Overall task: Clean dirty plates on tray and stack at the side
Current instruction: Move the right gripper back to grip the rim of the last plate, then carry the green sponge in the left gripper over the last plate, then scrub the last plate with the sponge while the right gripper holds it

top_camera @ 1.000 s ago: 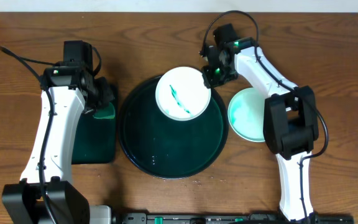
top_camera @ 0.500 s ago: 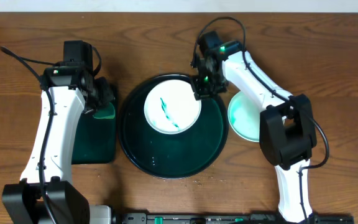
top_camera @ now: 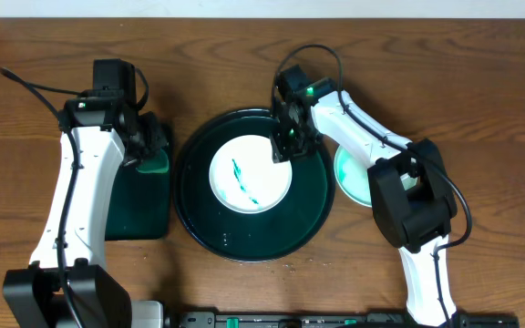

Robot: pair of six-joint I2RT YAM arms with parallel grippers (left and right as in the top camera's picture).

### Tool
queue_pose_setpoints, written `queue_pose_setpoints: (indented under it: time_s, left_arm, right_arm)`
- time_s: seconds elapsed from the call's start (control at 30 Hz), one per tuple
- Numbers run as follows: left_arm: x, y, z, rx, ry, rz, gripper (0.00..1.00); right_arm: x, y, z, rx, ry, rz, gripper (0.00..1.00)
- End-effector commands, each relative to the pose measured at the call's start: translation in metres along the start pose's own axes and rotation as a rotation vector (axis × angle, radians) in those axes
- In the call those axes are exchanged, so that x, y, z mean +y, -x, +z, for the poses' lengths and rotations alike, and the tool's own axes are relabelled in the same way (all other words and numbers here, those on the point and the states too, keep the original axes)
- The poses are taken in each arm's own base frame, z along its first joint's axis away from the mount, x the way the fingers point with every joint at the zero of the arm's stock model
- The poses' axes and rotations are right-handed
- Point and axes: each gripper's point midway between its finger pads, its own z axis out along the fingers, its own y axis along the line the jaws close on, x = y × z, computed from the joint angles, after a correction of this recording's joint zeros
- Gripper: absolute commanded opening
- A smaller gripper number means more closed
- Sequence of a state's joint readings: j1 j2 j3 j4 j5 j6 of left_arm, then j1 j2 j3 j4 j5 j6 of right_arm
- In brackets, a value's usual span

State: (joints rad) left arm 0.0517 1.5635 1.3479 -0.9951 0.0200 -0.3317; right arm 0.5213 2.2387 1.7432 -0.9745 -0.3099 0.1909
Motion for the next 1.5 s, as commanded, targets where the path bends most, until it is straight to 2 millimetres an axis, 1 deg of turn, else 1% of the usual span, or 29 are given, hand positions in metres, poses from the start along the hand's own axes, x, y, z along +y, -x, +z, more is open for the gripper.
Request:
queue_pose_setpoints:
  time_s: [0.0,0.13,0.27,0.4,0.47,0.53,0.7,0.87,0.93,1.07,1.2,1.33,1.4,1.47]
  left_arm:
    - [-0.001,0.007,-0.006,-0.029,-0.006,0.016,0.07]
    - [-0.001,0.007,-0.006,-0.03,-0.007,0.016,0.07]
    - [-0.004,0.005,-0.004,-0.022,-0.01,0.024,0.07]
    - [-0.012,0.0,0.002,-0.004,-0.01,0.05,0.07]
    - [-0.017,-0.004,0.005,0.008,-0.01,0.068,0.07]
    - [-0.023,-0.008,0.009,0.02,-0.011,0.089,0.07]
    - [-0.046,-0.023,0.022,0.073,-0.022,0.126,0.07]
    - [-0.091,-0.05,0.04,0.172,-0.134,0.2,0.07]
    - [-0.11,-0.06,0.052,0.201,-0.161,0.232,0.07]
    - [-0.135,-0.084,0.076,0.25,-0.154,0.303,0.07]
    - [-0.143,-0.11,0.1,0.324,-0.114,0.359,0.07]
    - [-0.14,-0.126,0.121,0.388,-0.072,0.377,0.07]
    - [-0.137,-0.13,0.126,0.409,-0.057,0.377,0.07]
    - [-0.137,-0.133,0.126,0.423,-0.067,0.405,0.07]
  right_arm:
    - [-0.006,0.009,-0.006,-0.048,-0.06,-0.088,0.38]
    - [-0.013,0.011,-0.001,-0.054,-0.092,-0.088,0.26]
    - [-0.017,0.002,0.011,-0.026,-0.084,-0.08,0.21]
    - [-0.011,-0.008,0.018,0.006,-0.034,-0.073,0.15]
    - [-0.01,-0.009,0.019,0.011,-0.023,-0.056,0.1]
    - [-0.01,-0.009,0.02,0.008,-0.023,-0.031,0.02]
    - [-0.012,-0.008,0.024,-0.007,-0.023,0.055,0.01]
    - [-0.014,-0.013,0.029,0.005,-0.026,0.092,0.01]
    - [-0.015,-0.014,0.031,0.007,-0.027,0.093,0.01]
    - [-0.015,-0.014,0.031,0.006,-0.027,0.093,0.01]
    - [-0.015,-0.014,0.031,0.005,-0.027,0.092,0.01]
    - [-0.016,-0.013,0.031,0.001,-0.03,0.091,0.01]
    - [-0.017,-0.013,0.031,0.001,-0.034,0.091,0.01]
    - [-0.017,-0.014,0.031,0.002,-0.038,0.091,0.01]
